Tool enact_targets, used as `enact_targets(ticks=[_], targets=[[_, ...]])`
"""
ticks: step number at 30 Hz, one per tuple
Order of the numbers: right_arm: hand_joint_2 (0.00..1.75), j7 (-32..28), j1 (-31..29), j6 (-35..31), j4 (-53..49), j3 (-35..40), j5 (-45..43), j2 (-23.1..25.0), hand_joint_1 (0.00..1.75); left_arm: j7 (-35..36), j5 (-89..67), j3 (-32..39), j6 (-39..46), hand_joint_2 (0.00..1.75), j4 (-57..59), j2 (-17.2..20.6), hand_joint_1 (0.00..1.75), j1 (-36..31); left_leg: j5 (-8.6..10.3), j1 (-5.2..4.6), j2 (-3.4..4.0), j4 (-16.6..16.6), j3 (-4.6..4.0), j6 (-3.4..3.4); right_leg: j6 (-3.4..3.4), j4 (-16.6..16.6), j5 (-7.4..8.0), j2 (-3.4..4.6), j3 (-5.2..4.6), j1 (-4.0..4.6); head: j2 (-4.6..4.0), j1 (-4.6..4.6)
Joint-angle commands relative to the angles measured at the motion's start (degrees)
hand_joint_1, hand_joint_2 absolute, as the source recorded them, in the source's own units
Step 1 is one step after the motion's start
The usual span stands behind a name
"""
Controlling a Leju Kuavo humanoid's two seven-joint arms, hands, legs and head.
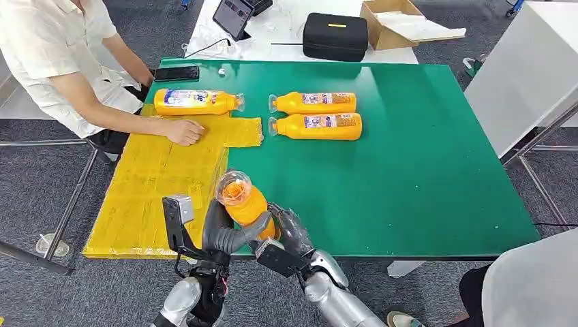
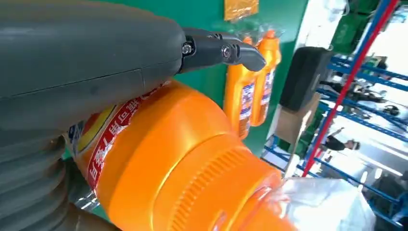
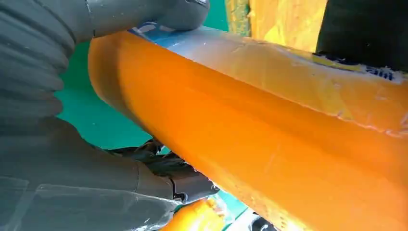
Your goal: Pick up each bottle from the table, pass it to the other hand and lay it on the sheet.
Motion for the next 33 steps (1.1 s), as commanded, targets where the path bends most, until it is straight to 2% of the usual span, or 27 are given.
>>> enact_targets(ticks=[1,2,3,6,11,13,14,16,17,23,30,31,32,33], targets=[[1.75,0.4,-0.6,1.0,-1.9,5.0,-0.8,-0.4,1.75,-0.6,-0.1,-0.9,0.8,1.75,3.2,0.3,0.00,-3.5,-0.10,-0.04,-0.04,0.0,0.29,0.07,-0.12,0.1,-0.15,-0.16,0.29,0.01,0.00,-0.02],[1.75,0.4,-0.6,1.0,-1.9,5.0,-0.8,-0.4,1.75,-0.6,-0.1,-0.9,0.8,1.75,3.2,0.3,0.42,-3.5,-0.03,-0.03,0.00,0.0,0.11,0.04,-0.06,0.0,-0.05,-0.06,0.10,-0.01,0.00,-0.02],[1.75,0.4,-0.4,1.2,-2.2,4.7,-1.8,-0.5,1.75,-2.7,-3.3,-1.4,3.1,1.75,3.0,0.6,1.75,-3.6,-0.06,-0.04,0.00,0.0,0.20,0.05,-0.09,0.0,-0.08,-0.09,0.19,0.00,0.00,0.00],[1.75,0.5,0.3,0.4,-3.0,3.6,-3.3,-0.8,1.69,-3.5,-3.7,-0.4,4.4,1.75,2.0,0.5,1.75,-2.9,-0.05,-0.03,-0.05,0.0,0.18,0.05,-0.09,0.0,-0.09,-0.14,0.19,0.00,0.00,0.00],[1.75,-0.4,1.9,1.3,-5.3,0.9,-7.7,-0.5,1.38,-5.0,-4.3,0.6,6.4,1.75,0.4,0.7,1.75,-2.4,-0.04,-0.03,-0.03,0.0,0.14,0.04,-0.08,0.0,-0.07,-0.11,0.14,-0.01,0.00,0.02],[1.75,-0.7,2.4,0.9,-6.2,-0.3,-9.1,-0.2,0.31,-5.0,-4.3,0.7,6.5,1.75,-0.3,0.9,1.75,-2.2,-0.08,-0.06,0.02,0.0,0.21,0.05,-0.10,0.1,-0.11,-0.08,0.18,-0.02,0.00,0.00],[1.75,-1.2,3.3,1.6,-7.6,-1.8,-11.6,0.1,0.26,-5.1,-4.3,0.9,6.8,1.75,-1.3,1.0,1.75,-1.7,-0.05,-0.04,0.02,0.0,0.14,0.04,-0.08,0.0,-0.07,-0.06,0.12,-0.01,0.00,0.00],[1.75,-1.3,4.0,1.6,-8.9,-2.3,-12.4,0.0,0.00,-4.7,-3.9,1.0,6.9,1.75,-1.8,1.0,1.75,-1.4,-0.10,-0.06,0.00,0.0,0.30,0.06,-0.13,0.1,-0.14,-0.12,0.27,-0.01,0.00,0.00],[1.75,-1.1,4.4,1.6,-9.7,-2.9,-13.3,0.0,0.00,-4.4,-3.8,0.9,6.9,1.75,-2.0,1.2,1.75,-1.3,-0.02,-0.01,-0.01,0.0,0.06,0.02,-0.06,0.0,-0.03,-0.06,0.06,0.01,0.02,0.00],[1.75,-1.5,4.6,1.8,-11.4,-5.2,-16.5,0.6,0.00,-0.4,1.5,3.4,5.0,1.75,0.2,1.0,1.75,-2.0,-0.03,-0.04,0.02,0.0,0.11,0.04,-0.05,0.0,-0.03,-0.06,0.09,-0.02,0.02,-0.02],[1.75,-1.7,4.3,1.2,-10.7,-4.8,-16.1,0.0,0.00,-0.3,1.2,4.6,6.6,1.75,1.1,1.2,1.75,-3.5,-0.01,-0.03,-0.03,0.0,0.10,0.03,-0.07,0.0,-0.04,-0.12,0.10,-0.01,0.00,-0.02],[1.75,-1.3,3.2,-2.1,-8.1,-4.5,-13.4,-0.7,0.00,-0.4,-0.7,4.9,9.3,1.75,2.9,1.3,1.75,-5.5,-0.09,-0.08,-0.04,-0.1,0.37,0.06,-0.15,0.0,-0.16,-0.21,0.34,-0.03,0.00,0.00],[1.75,-1.9,2.7,-6.3,-6.5,-5.4,-11.7,-0.9,0.00,-1.9,-2.8,5.4,11.6,1.75,3.9,1.4,1.75,-6.6,0.00,-0.03,-0.03,-0.1,0.15,0.04,-0.08,0.0,-0.03,-0.13,0.15,0.00,0.00,-0.02],[1.75,-2.1,1.6,-18.2,-3.2,-6.1,-5.3,-1.6,0.00,-4.5,-8.4,5.7,17.2,1.75,5.2,2.3,1.75,-8.2,-0.01,-0.07,-0.07,-0.1,0.27,0.06,-0.11,0.0,-0.07,-0.21,0.27,-0.03,0.00,0.00]])
